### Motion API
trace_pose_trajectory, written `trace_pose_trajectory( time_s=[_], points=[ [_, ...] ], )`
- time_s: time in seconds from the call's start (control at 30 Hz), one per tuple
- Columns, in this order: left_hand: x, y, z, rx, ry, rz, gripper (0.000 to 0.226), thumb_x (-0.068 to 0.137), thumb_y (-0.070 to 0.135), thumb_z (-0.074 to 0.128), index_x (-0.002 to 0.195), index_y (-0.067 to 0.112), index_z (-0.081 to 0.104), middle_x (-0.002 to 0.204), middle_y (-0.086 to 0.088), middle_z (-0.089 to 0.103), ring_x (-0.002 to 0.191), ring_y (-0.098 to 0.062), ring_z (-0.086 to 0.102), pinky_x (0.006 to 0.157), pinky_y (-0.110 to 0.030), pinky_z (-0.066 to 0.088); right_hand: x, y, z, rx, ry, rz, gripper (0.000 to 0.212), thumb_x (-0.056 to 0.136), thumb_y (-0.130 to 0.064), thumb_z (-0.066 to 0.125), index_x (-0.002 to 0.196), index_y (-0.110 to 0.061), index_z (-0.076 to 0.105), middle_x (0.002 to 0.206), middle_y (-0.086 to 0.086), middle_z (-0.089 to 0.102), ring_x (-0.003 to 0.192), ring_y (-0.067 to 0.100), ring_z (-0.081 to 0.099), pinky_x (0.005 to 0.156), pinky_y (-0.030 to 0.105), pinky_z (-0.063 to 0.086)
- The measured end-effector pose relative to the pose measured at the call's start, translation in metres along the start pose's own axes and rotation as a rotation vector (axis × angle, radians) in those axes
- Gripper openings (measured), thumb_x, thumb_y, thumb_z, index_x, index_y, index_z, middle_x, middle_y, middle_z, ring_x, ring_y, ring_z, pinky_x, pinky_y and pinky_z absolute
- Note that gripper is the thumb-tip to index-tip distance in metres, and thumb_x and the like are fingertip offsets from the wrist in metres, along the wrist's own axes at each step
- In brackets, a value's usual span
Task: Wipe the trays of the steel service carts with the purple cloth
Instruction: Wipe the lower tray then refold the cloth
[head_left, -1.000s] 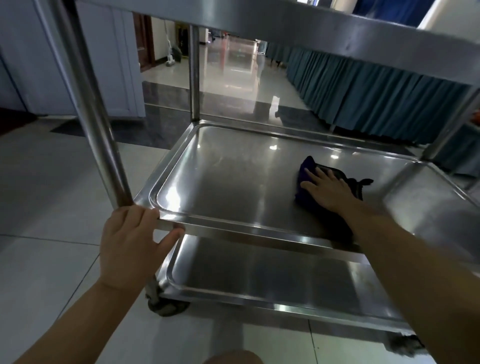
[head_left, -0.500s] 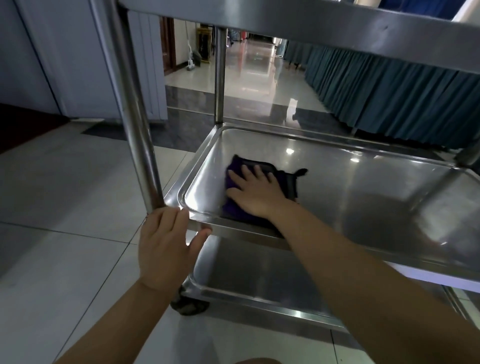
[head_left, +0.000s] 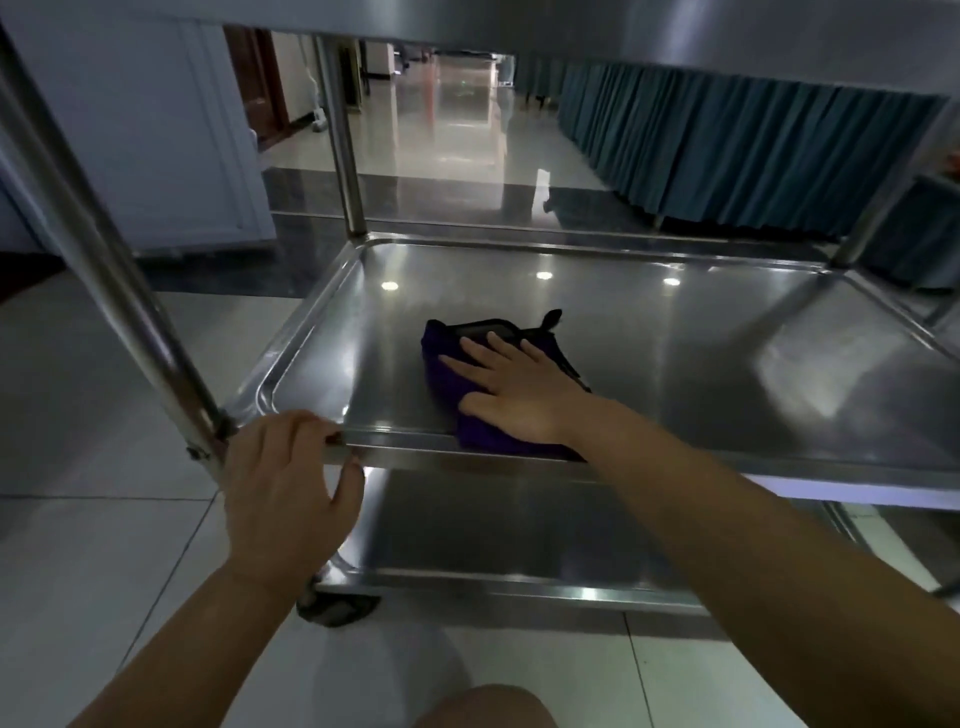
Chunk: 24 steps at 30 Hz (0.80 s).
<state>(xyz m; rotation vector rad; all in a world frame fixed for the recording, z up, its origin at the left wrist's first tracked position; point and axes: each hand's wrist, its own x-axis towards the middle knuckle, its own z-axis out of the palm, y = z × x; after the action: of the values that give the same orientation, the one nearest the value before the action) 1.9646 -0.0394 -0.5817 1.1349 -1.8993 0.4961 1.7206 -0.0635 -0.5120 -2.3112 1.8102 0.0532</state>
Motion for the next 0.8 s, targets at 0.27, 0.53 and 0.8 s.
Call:
trace_pose_trajectory(
  time_s=[0.27,0.53,0.8],
  points=[
    [0.02,0.135,0.031,-0.273,-0.244,0.018,0.042,0.084,0.047,0.049,0.097,0.009,0.062,0.09,-0.005,0.061,0.085,-0.019,0.05,0.077,-0.024,0.035,-0.044,0.044,-0.006,0.019,-0.009,0.057,0.056,0.1,-0.046,0.027,0.151,-0.041,0.005,0.161,-0.009,-0.006,0.148,0.015,-0.01,0.119,0.042,-0.009],
    [0.026,0.155,0.032,-0.232,-0.261,0.1,0.047,0.085,0.047,0.044,0.102,0.01,0.068,0.081,-0.005,0.057,0.081,-0.017,0.044,0.065,-0.031,0.045,-0.122,0.156,-0.011,0.029,0.023,0.279,0.053,0.102,-0.044,0.026,0.151,-0.042,0.008,0.161,-0.012,-0.003,0.148,0.013,-0.008,0.118,0.038,-0.004],
    [0.028,0.156,0.03,-0.234,-0.221,0.174,0.057,0.096,0.052,0.033,0.09,0.011,0.071,0.075,-0.006,0.054,0.07,-0.024,0.049,0.059,-0.034,0.045,-0.203,0.261,-0.02,0.008,0.03,0.671,0.057,0.097,-0.051,0.015,0.152,-0.037,0.016,0.162,-0.007,0.001,0.149,0.024,-0.005,0.119,0.043,0.006]
  ],
)
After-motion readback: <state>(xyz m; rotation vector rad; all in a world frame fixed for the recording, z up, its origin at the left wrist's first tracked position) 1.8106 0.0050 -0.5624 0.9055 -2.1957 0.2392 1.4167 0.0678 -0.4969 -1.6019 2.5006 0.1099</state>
